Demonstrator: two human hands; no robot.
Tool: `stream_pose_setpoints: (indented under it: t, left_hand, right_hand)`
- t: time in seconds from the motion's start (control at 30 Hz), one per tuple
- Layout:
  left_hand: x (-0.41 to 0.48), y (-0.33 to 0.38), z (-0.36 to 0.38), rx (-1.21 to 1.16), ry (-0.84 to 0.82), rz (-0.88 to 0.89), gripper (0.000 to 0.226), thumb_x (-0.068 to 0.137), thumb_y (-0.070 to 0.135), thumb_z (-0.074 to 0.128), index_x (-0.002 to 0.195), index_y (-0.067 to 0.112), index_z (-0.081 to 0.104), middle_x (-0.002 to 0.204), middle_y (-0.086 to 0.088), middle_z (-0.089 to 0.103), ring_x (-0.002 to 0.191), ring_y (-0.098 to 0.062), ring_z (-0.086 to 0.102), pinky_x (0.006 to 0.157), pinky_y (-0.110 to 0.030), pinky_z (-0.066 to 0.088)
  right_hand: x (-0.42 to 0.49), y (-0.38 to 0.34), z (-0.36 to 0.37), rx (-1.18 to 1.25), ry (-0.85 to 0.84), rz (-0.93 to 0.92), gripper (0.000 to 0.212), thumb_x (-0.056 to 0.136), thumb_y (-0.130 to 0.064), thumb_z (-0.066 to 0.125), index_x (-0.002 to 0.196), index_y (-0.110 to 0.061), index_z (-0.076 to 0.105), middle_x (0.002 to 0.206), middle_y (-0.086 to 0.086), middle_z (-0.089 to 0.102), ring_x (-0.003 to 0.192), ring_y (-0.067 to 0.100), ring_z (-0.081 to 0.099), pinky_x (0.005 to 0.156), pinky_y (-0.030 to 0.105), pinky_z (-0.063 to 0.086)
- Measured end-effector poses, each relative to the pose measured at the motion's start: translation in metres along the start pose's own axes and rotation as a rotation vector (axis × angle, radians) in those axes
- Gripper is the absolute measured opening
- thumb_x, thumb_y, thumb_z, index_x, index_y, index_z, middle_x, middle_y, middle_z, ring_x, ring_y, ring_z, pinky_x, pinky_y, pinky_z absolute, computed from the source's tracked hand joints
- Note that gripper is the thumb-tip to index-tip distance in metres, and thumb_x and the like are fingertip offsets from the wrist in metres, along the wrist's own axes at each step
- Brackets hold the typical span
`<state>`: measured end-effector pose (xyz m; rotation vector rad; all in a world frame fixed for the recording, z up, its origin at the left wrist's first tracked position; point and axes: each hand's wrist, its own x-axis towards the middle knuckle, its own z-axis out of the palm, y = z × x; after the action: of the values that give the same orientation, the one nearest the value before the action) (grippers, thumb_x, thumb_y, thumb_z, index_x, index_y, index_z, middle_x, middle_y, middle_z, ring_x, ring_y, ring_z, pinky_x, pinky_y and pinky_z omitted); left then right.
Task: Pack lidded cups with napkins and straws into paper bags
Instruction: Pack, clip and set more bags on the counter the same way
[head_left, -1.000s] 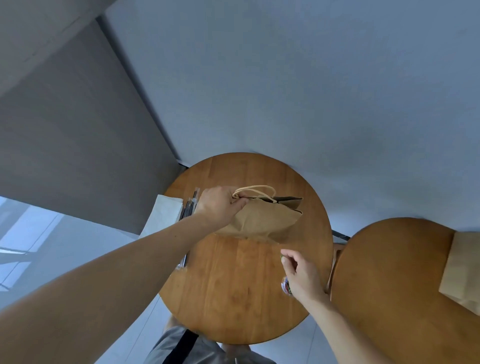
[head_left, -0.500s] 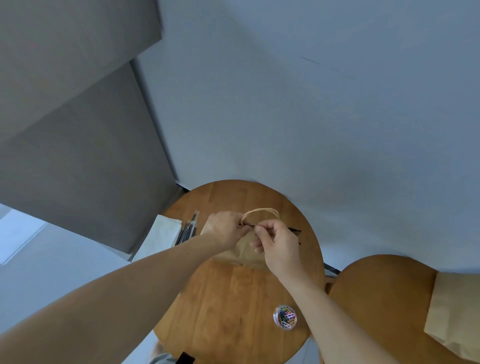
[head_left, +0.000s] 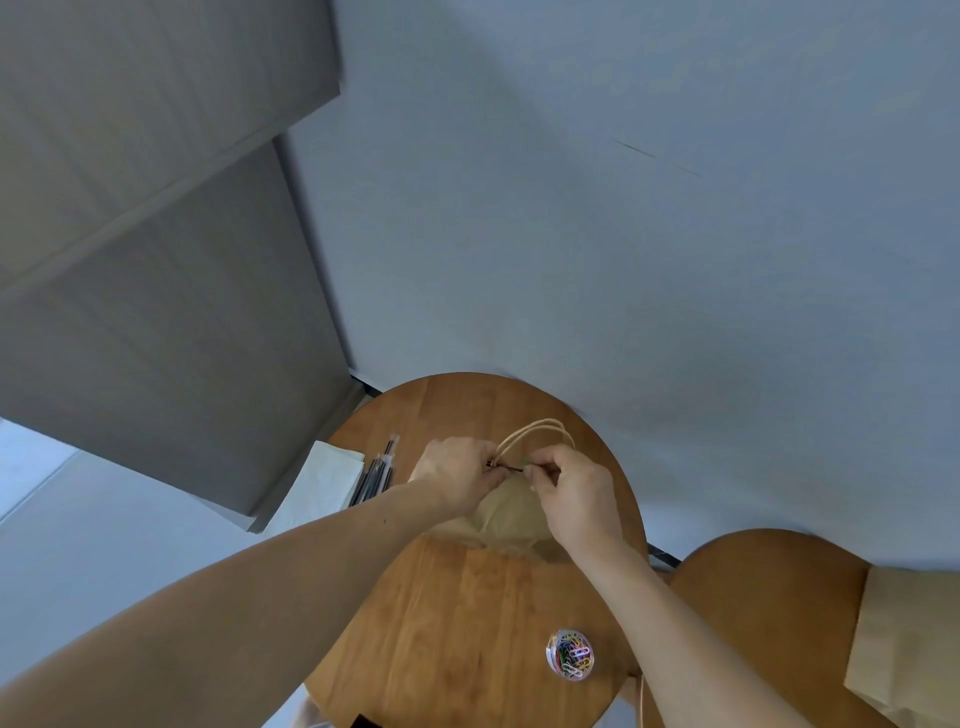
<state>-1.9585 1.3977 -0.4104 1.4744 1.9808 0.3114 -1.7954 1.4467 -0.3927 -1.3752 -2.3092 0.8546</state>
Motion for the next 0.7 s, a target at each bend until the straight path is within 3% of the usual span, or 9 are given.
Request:
stream_pose_setpoints:
  t: [0.07,0.1,0.17,0.3,0.47,0.7]
  left_hand:
    - [0.000,-0.001,0.000,-0.004,-0.002,0.002,0.024,0.098,0.041,0.052,0.108,0.029,0.070,0.083,0.005,0.068,0.084,-0.018,0.064,0.078,-0.034,0.049]
    - [0.000,-0.001,0.000,-0.011,-0.003,0.003,0.024,0.098,0.041,0.052,0.108,0.029,0.070,0.083,0.005,0.068,0.083,-0.018,0.064,0.078,-0.034,0.049]
    - [0.000,-0.002,0.001,-0.023,-0.005,0.009,0.024,0.098,0.041,0.052,0.108,0.030,0.070,0.084,0.004,0.069,0.083,-0.018,0.064,0.078,-0.034,0.050]
    - [0.000,-0.003,0.000,-0.017,-0.013,0.016,0.024,0.099,0.041,0.051,0.108,0.030,0.070,0.086,0.002,0.069,0.084,-0.019,0.064,0.075,-0.033,0.050]
    - [0.000,-0.004,-0.001,-0.026,-0.017,0.009,0.026,0.099,0.043,0.049,0.109,0.030,0.070,0.087,0.002,0.070,0.084,-0.019,0.065,0.076,-0.034,0.050]
    - [0.002,-0.003,-0.001,-0.044,-0.014,0.000,0.023,0.099,0.041,0.049,0.107,0.032,0.069,0.078,0.009,0.062,0.082,-0.018,0.064,0.068,-0.029,0.042]
  right_hand:
    - [0.003,0.001,-0.002,-0.049,0.009,-0.053,0.012,0.088,-0.012,0.070,0.100,-0.011,0.075,0.095,0.000,0.070,0.083,0.014,0.065,0.077,0.026,0.054]
    - [0.004,0.001,-0.003,-0.065,0.002,-0.076,0.012,0.089,-0.010,0.069,0.100,-0.011,0.075,0.096,-0.001,0.067,0.081,0.011,0.062,0.076,0.020,0.052]
    - [0.005,0.001,-0.003,-0.077,-0.045,-0.108,0.015,0.092,-0.008,0.065,0.103,-0.011,0.074,0.099,-0.004,0.060,0.083,0.006,0.054,0.075,0.005,0.042]
    - [0.007,0.000,-0.001,-0.095,-0.090,-0.153,0.016,0.093,-0.004,0.061,0.101,-0.010,0.074,0.103,-0.004,0.062,0.092,0.008,0.058,0.081,-0.001,0.036]
    - [0.019,-0.002,0.002,-0.171,-0.162,-0.128,0.020,0.096,-0.012,0.057,0.108,-0.014,0.073,0.107,-0.001,0.071,0.098,0.015,0.065,0.085,0.018,0.047]
    - [0.022,0.002,0.005,-0.144,-0.166,-0.140,0.021,0.095,-0.013,0.060,0.110,-0.018,0.074,0.103,-0.002,0.073,0.096,0.017,0.066,0.085,0.026,0.051]
